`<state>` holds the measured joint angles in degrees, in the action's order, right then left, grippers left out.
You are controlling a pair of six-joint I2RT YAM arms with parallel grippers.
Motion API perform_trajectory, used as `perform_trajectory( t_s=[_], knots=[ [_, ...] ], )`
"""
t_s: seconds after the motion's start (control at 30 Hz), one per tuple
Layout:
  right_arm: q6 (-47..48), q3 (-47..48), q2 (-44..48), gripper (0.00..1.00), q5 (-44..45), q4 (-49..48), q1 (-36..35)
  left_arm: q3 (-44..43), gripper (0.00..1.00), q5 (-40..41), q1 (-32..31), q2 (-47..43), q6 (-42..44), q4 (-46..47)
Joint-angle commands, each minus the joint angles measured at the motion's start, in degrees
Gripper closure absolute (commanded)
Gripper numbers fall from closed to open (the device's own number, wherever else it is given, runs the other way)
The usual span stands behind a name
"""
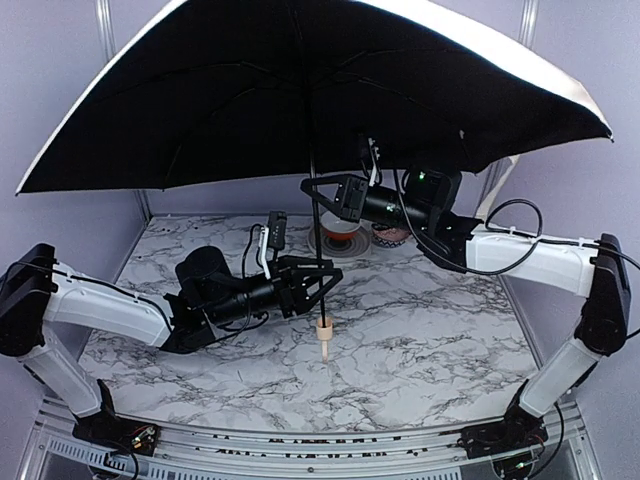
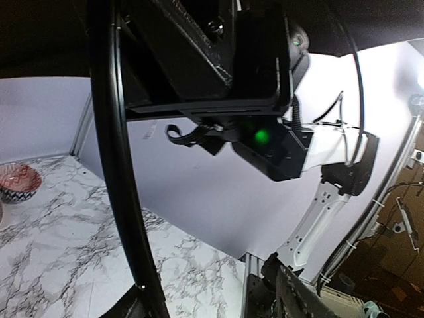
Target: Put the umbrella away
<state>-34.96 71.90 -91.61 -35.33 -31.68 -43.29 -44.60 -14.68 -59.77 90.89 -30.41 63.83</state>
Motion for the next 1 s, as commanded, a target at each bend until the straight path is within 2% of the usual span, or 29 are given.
perform_trajectory(
  t_s=[0.0, 0.13, 0.27, 0.5, 0.57, 0.63, 0.83, 0.97],
  knots=[
    [9.91, -0.56, 5.72, 1.00, 24.39, 6.28, -3.18, -1.76, 0.48, 6.54, -1.21, -3.44, 6.73, -10.99],
    [10.97, -1.32, 6.86, 1.00, 27.63, 6.54, -4.43, -0.65, 0.75, 10.23, -1.21, -4.52, 7.55, -12.39],
    [10.13, -1.65, 6.71, 1.00, 27.49, 6.65, -4.43, -0.38, 0.98, 9.95, -1.32, -4.38, 7.19, -12.50],
    [9.86, -2.74, 6.94, 0.99, 25.40, 3.99, -4.31, -0.43, 1.00, 8.97, -1.67, -4.61, 7.58, -12.47],
    [8.83, -3.69, 7.07, 0.75, 24.33, 1.11, -3.46, -0.17, 1.00, 9.59, -2.11, -4.82, 9.10, -12.42],
    [6.54, -4.07, 6.58, 0.62, 22.20, -2.48, -1.78, -0.05, 1.00, 9.98, -2.58, -4.93, 10.36, -12.42],
    [-2.20, -2.09, 1.96, 0.43, 15.50, -14.06, 2.32, 0.68, 1.00, 11.82, -4.35, -4.49, 11.85, -9.28],
    [-4.09, -1.59, 0.77, 0.31, 17.29, -19.26, 2.42, 0.76, 1.00, 15.78, -6.15, -3.67, 13.50, -7.91]
  ],
)
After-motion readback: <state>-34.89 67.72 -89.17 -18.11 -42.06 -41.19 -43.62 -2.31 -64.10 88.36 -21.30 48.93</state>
